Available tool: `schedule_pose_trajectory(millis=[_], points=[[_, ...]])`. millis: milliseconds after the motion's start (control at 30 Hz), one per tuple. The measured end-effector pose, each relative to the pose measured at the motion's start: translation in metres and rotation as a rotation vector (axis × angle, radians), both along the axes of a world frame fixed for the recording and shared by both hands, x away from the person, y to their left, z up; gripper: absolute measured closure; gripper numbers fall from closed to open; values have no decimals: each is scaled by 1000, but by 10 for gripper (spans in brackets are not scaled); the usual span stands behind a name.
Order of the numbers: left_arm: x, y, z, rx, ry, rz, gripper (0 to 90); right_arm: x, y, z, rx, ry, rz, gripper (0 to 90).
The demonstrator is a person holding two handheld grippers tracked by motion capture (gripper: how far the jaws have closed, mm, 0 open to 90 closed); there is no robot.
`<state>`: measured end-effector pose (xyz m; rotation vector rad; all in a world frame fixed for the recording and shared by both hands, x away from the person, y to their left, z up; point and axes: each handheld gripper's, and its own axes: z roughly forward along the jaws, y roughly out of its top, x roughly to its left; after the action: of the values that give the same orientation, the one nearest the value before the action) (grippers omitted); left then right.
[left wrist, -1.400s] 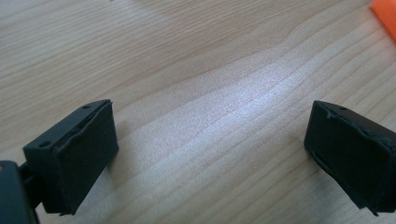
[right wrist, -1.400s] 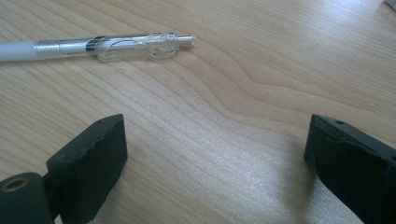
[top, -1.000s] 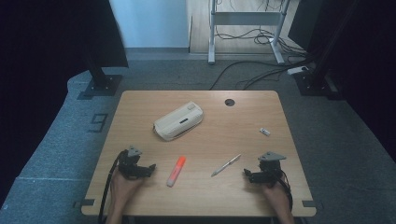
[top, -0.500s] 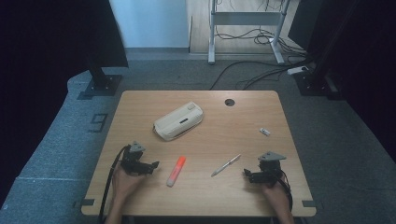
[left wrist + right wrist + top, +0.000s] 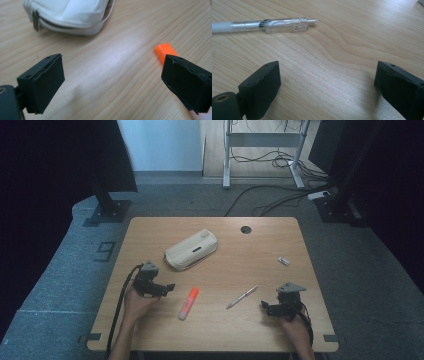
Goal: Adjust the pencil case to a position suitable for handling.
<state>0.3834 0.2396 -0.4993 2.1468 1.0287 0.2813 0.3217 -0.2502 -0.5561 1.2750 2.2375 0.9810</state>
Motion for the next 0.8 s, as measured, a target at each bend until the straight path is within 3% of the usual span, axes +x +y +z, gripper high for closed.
schedule_pose_trajectory(millis=[100,233,367,433,467,567,633,700,800], points=[[6,-2,4,-41,22,-3,87,0,0,0,0,1,0,65],[13,-8,7,-2,4,16,148,0,0,0,0,0,0,65],[22,-12,8,11,32,13,144,0,0,0,0,0,0,65],[25,-15,9,-7,31,5,144,0,0,0,0,0,0,65],[30,-16,9,-36,54,-13,140,0,0,0,0,0,0,65],[34,-19,11,-22,60,-24,132,0,0,0,0,0,0,65],[38,-21,12,-36,52,-30,132,0,0,0,0,1,1,65],[46,-24,15,-43,71,-42,127,0,0,0,0,0,0,65],[55,-30,19,-21,71,-51,125,0,0,0,0,1,1,65]])
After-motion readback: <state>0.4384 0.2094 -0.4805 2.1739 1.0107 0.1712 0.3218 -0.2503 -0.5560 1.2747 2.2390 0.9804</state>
